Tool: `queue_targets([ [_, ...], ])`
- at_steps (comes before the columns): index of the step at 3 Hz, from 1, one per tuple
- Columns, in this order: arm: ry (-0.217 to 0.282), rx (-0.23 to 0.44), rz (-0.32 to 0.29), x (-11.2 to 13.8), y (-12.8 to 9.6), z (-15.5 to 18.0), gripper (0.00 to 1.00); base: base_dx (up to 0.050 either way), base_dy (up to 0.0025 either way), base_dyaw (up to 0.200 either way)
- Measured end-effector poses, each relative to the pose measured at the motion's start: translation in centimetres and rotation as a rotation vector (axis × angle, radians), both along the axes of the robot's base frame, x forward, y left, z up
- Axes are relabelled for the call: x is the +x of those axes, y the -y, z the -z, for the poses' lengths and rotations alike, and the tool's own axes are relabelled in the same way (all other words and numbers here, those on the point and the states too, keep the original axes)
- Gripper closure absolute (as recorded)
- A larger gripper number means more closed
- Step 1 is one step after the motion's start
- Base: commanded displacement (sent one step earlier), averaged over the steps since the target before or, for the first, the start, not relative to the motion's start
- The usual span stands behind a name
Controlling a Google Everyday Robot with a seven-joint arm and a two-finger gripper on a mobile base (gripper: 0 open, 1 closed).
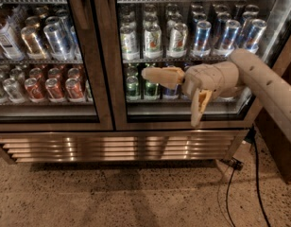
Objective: Open left fridge door
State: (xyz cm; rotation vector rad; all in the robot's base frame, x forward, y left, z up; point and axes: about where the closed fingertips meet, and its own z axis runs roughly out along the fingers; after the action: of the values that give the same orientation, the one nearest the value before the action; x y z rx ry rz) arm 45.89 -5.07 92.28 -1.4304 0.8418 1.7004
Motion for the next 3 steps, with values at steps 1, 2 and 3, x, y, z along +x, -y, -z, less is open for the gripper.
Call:
queue_targets([
  [1, -0.034, 0.094, 0.003, 0.6, -0.6, -2.0, 0.00, 0.000, 0.00000, 0.000],
  [2, -0.020, 0.030, 0.060, 0.8, -0.6, -1.0, 0.00, 0.000, 0.00000, 0.000],
  [3, 0.028, 0.024, 0.169, -0.2, -0.7, -0.2, 0.00, 0.000, 0.00000, 0.000],
])
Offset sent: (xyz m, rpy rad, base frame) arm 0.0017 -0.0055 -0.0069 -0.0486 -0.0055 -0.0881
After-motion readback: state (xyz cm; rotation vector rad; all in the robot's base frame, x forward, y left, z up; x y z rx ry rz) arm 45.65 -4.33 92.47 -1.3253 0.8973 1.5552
